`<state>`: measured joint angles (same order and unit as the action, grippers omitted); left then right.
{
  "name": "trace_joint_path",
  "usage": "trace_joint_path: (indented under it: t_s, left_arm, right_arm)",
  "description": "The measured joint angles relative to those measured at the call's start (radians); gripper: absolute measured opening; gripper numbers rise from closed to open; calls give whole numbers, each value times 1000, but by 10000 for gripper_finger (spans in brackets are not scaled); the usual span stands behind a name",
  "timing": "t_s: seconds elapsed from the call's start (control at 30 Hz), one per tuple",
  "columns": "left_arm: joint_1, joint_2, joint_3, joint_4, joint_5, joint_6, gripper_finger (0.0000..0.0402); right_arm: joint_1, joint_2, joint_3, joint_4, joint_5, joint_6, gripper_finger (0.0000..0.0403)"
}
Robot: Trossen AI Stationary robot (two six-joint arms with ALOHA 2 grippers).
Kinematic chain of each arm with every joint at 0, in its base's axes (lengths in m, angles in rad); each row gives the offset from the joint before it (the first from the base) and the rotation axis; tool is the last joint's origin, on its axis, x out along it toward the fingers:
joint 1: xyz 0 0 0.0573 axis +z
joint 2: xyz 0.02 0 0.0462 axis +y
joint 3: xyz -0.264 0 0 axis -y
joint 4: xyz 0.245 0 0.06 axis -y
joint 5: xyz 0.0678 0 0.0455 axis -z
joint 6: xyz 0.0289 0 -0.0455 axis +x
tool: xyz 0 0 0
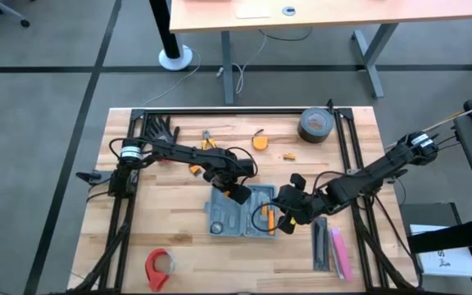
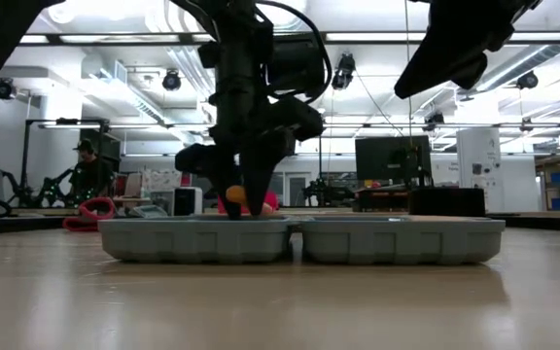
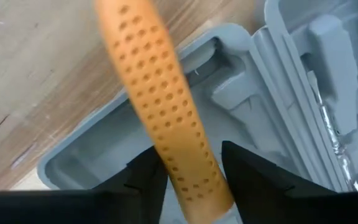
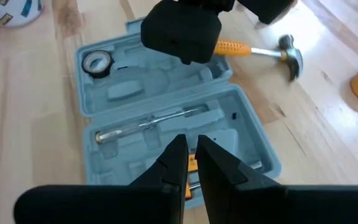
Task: Prefit tool cases
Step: Put the hammer into the gray tool box
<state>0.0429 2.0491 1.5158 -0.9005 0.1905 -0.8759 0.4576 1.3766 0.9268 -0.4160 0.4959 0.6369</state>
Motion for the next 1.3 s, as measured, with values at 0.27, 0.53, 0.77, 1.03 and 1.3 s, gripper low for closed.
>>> trace_joint_path:
  t_s: [0.27,0.53,0.77,1.03,1.3]
  left_arm:
    - [0,0,5,-8,0,36,83]
    - [4,-12,42,-78,1,88,82]
    - [8,-50,136,-224,-49,149,84]
    - [8,-124,176,-248,-91,158,70]
    - [-6,-126,157,-240,-127,165,61]
  right_arm:
    - [1,0,0,1,5,0,18]
    - [1,0,0,-1,5,3,18]
    - [1,0,-5,-58,81,22,18]
    - [-52,-7,-87,-58,76,30,18]
    - [-138,13,-188,95,-108,104,18]
